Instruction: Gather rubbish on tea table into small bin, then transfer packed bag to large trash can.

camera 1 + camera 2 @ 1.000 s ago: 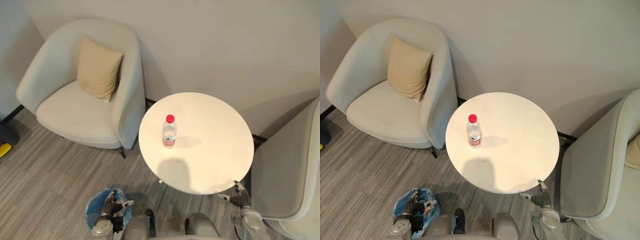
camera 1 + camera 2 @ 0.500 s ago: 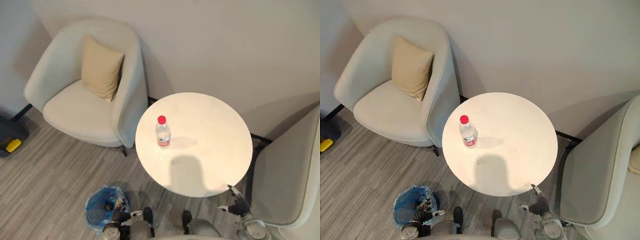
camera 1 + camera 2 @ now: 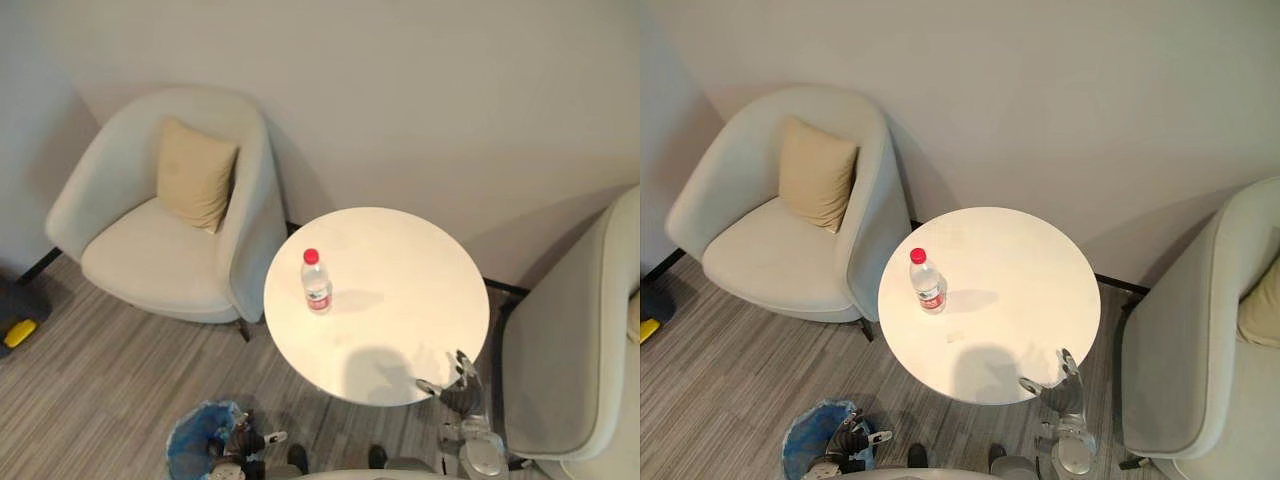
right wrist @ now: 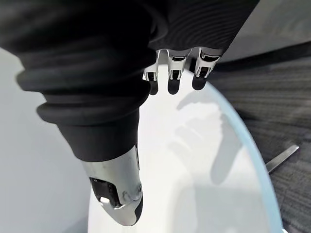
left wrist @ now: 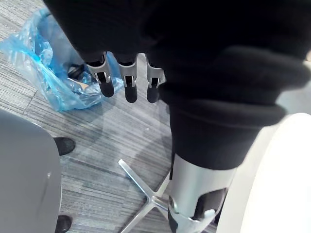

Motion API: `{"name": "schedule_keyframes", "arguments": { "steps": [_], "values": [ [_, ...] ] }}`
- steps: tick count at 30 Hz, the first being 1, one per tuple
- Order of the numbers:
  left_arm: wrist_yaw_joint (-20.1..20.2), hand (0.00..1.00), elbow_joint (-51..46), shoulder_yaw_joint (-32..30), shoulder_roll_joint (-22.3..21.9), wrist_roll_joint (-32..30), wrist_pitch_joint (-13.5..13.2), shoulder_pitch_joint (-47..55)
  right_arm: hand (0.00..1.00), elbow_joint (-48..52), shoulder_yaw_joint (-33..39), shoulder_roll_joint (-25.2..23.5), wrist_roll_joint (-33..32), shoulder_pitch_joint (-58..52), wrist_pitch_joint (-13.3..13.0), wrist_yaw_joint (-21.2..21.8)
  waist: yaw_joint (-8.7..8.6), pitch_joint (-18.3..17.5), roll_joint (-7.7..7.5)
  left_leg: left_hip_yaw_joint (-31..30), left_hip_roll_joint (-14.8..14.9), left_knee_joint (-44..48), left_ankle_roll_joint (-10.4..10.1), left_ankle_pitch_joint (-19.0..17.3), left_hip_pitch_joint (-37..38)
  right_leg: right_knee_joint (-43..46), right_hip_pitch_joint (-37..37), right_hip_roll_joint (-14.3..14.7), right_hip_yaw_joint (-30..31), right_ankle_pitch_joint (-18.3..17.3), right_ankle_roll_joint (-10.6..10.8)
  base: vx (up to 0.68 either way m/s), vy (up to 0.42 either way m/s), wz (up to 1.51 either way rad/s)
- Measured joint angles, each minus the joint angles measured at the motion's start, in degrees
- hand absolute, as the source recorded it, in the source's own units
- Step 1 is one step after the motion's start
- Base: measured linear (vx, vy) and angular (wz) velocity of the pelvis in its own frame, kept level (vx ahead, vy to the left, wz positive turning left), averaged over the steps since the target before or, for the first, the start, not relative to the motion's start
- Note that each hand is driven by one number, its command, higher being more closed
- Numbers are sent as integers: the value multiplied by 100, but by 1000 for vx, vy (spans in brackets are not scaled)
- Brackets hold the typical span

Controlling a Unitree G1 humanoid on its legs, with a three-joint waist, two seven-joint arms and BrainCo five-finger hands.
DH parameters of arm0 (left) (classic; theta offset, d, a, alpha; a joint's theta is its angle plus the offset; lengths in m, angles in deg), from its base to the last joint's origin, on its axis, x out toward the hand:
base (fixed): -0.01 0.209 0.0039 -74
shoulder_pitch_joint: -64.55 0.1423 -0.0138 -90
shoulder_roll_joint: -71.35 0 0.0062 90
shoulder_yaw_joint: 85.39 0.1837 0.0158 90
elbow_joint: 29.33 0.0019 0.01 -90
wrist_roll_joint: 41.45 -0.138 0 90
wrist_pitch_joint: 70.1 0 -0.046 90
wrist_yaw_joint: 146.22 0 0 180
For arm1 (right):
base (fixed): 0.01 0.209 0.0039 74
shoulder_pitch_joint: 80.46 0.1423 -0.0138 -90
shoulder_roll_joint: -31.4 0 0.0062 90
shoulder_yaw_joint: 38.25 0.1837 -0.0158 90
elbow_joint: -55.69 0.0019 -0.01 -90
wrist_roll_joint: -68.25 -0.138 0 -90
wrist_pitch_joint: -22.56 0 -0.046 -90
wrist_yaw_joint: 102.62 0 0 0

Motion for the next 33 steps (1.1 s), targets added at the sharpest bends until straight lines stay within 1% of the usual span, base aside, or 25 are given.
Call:
{"name": "schedule_keyframes", "arguments": {
  "steps": [3,6,8,10,12,14,17,19,20,22,23,24,25,26,27,28,29,30,31,32,33],
  "values": [
    [8,0,-17,71,2,0,-2,-30,0,74,-10,111,-55,-5,-15,43,0,10,-61,125,-14,8,36,-35,23,8,4,-2,124,19,9,53,12,-22],
    [49,0,-27,171,46,-2,-10,-22,0,207,-248,331,-51,132,-74,311,19,11,-69,145,-46,57,84,-90,18,6,9,-33,141,20,20,46,14,-5],
    [65,0,-38,173,77,-7,-16,-24,0,215,-464,475,1,344,-174,535,71,18,-84,137,-63,99,108,-122,-1,4,9,-38,131,8,40,29,-2,3],
    [73,0,-69,169,111,-9,-41,-29,0,215,-712,603,33,601,-273,696,175,28,-110,80,-101,119,124,-131,-46,-3,14,-97,78,0,50,28,17,13],
    [101,0,-69,156,113,-9,-54,-29,0,213,-808,645,75,749,-280,775,192,32,-117,-56,-162,153,133,-134,-114,-3,25,-135,-42,-27,87,17,15,36],
    [169,0,-75,115,113,-7,-80,-50,0,144,-990,776,166,1013,-298,803,292,40,-131,-180,-190,247,167,-155,-223,-3,19,-195,-188,-57,132,11,-5,37],
    [175,0,-68,66,112,-7,-159,-54,0,-272,-1240,961,236,1515,-343,824,344,53,-151,-392,-287,296,182,-159,-336,-4,34,-271,-364,-93,164,7,23,38],
    [174,0,-74,-31,112,-4,-181,-63,0,-514,-1402,1046,252,1908,-383,805,367,120,-158,-515,-359,346,188,-158,-462,-7,-4,-334,-512,-97,171,-11,32,39],
    [172,0,-81,-80,112,0,-186,-95,0,-696,-1404,1054,261,2192,-395,740,395,183,-156,-643,-401,454,224,-175,-595,-6,-30,-382,-635,-103,180,-22,20,48],
    [166,0,-146,-86,108,4,-190,-132,0,-994,-1378,1078,270,2610,-395,599,504,246,-125,-783,-460,557,265,-156,-797,3,-109,-430,-779,-104,184,-28,23,51],
    [158,0,-207,-96,106,13,-246,-161,0,-1206,-1356,1073,266,2978,-392,450,554,393,-88,-912,-505,663,270,-153,-910,10,-113,-463,-906,-103,184,-33,23,51],
    [153,0,-240,-103,102,15,-273,-185,0,-1293,-1337,1071,265,3143,-394,375,615,453,-66,-950,-522,704,270,-152,-969,18,-140,-479,-954,-103,184,-57,23,51],
    [129,0,-328,-108,96,24,-297,-209,0,-1492,-1323,1074,249,3548,-389,241,660,567,3,-1033,-554,757,317,-117,-1121,64,-239,-497,-1035,-103,184,-46,16,29],
    [125,0,-328,-107,95,25,-297,-212,0,-1516,-1323,1074,244,3587,-390,233,660,577,11,-1042,-559,767,319,-115,-1139,67,-248,-500,-1047,-103,183,-51,21,38],
    [90,0,-357,-114,96,71,-296,-245,0,-1713,-1321,1077,228,3968,-387,135,689,700,91,-1076,-578,830,330,-100,-1263,110,-318,-522,-1128,-103,183,-30,20,23],
    [39,0,-400,-115,96,130,-301,-268,0,-1854,-1320,1087,173,4213,-379,69,793,815,139,-1112,-597,852,338,-95,-1281,117,-325,-530,-1133,-103,183,-41,24,22],
    [25,0,-406,-115,96,155,-302,-281,0,-1931,-1319,1107,160,4329,-378,31,806,857,162,-1132,-607,870,338,-95,-1305,122,-338,-535,-1141,-103,183,-46,21,13],
    [16,0,-410,-115,97,208,-304,-284,0,-2107,-1323,1172,92,4611,-374,17,898,908,228,-1212,-635,906,347,-89,-1415,165,-426,-548,-1191,-106,182,-46,13,19],
    [14,0,-411,-115,100,238,-314,-298,0,-2255,-1340,1274,-10,4856,-372,13,919,997,269,-1248,-650,906,358,-61,-1462,250,-492,-570,-1241,-129,166,-53,14,25],
    [12,0,-413,-114,105,238,-323,-304,100,-2314,-1335,1338,-42,4986,-370,11,925,1048,292,-1282,-666,906,361,-45,-1486,291,-515,-586,-1280,-152,172,-50,10,34],
    [9,0,-411,-112,125,241,-359,-304,100,-2443,-1331,1474,-115,5262,-366,-7,930,1142,317,-1364,-702,904,372,-9,-1532,360,-554,-620,-1354,-200,183,-58,6,30]
  ]
}}
